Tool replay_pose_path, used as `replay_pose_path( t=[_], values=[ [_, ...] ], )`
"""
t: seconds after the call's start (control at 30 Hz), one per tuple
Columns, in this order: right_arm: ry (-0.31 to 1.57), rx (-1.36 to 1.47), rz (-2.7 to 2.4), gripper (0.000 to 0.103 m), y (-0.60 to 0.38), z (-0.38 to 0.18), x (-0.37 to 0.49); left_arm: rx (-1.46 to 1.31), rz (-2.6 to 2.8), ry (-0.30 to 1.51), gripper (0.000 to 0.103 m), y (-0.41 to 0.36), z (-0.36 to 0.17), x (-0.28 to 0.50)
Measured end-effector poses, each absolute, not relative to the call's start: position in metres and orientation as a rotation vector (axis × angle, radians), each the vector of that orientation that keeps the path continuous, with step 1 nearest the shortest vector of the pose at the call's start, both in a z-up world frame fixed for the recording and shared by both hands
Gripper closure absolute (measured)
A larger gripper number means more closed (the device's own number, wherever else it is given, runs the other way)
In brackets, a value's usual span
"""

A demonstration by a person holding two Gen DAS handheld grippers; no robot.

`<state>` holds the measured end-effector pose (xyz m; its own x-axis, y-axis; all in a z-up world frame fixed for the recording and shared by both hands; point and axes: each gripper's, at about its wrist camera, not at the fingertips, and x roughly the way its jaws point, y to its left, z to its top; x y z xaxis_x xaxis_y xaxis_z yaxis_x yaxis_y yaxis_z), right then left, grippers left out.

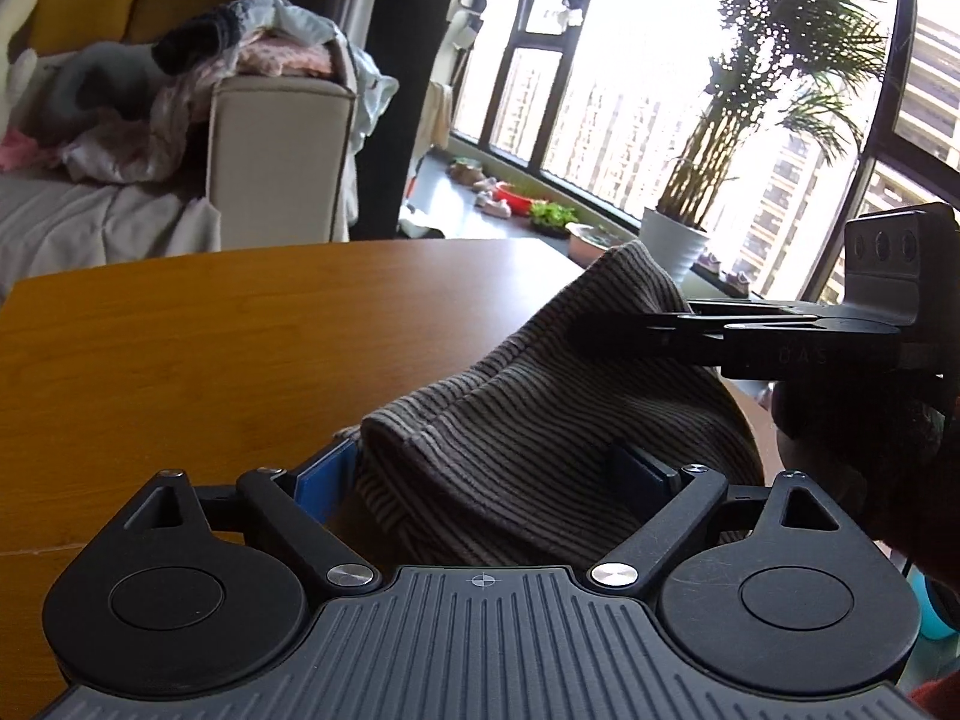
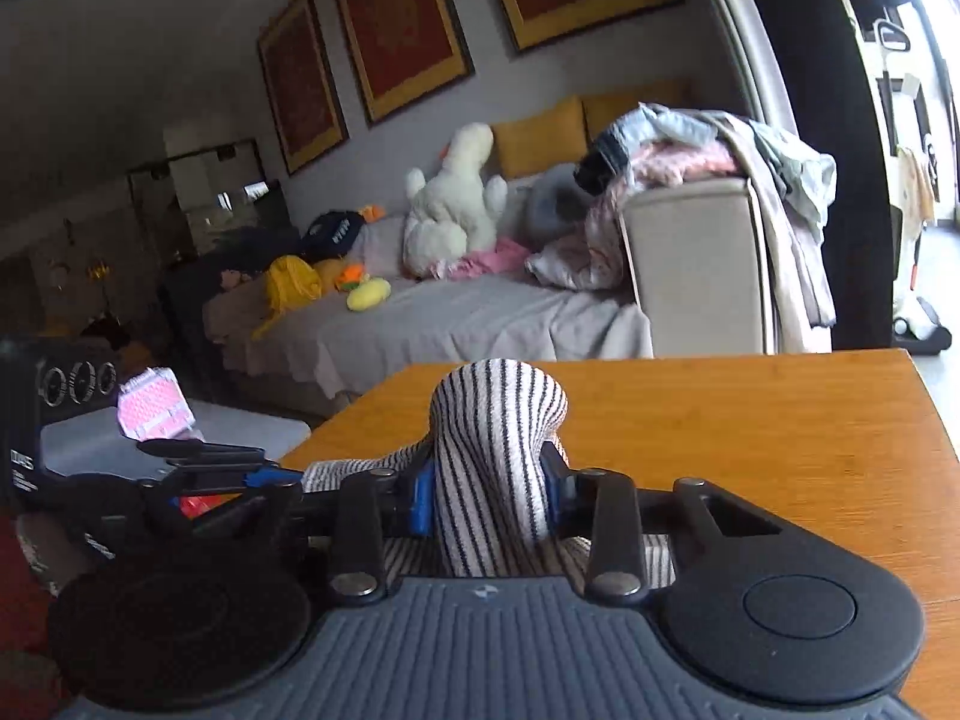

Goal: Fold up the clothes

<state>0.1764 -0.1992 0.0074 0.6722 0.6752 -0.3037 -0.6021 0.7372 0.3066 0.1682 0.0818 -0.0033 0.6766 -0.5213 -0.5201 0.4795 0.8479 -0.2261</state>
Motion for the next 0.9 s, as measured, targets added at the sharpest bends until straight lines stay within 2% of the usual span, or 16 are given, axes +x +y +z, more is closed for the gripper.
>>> replay_pose_path(
  t=[0.13, 0.27, 0.47, 0.57, 0.63, 0.67, 0.73, 0.8, 0.9],
  values=[
    [0.350, 0.217, 0.753, 0.072, -0.231, 0.011, 0.132, 0.001, -0.628, 0.502, 0.007, 0.068, 0.010, 0.136],
    [0.375, 0.207, 0.723, 0.072, -0.245, 0.003, 0.110, 0.050, -0.689, 0.489, 0.007, 0.053, 0.007, 0.122],
    [0.352, 0.142, 0.722, 0.073, -0.230, 0.018, 0.142, 0.019, -0.680, 0.485, 0.013, 0.047, 0.006, 0.130],
    [0.473, 0.098, 0.582, 0.073, -0.216, 0.000, 0.187, 0.040, -0.574, 0.491, 0.015, 0.055, 0.014, 0.140],
    [0.512, 0.122, 0.521, 0.060, -0.216, -0.014, 0.202, 0.055, -0.504, 0.494, 0.018, 0.060, 0.019, 0.147],
    [0.521, 0.143, 0.499, 0.057, -0.218, -0.021, 0.207, 0.062, -0.473, 0.495, 0.018, 0.062, 0.022, 0.150],
    [0.525, 0.163, 0.468, 0.045, -0.219, -0.026, 0.207, 0.080, -0.525, 0.477, 0.015, 0.064, 0.034, 0.149],
    [0.520, 0.147, 0.446, 0.043, -0.218, -0.024, 0.203, 0.119, -0.595, 0.464, 0.009, 0.060, 0.044, 0.148],
    [0.511, 0.122, 0.411, 0.033, -0.218, -0.013, 0.189, 0.160, -0.723, 0.482, 0.009, 0.039, 0.045, 0.160]
  ],
)
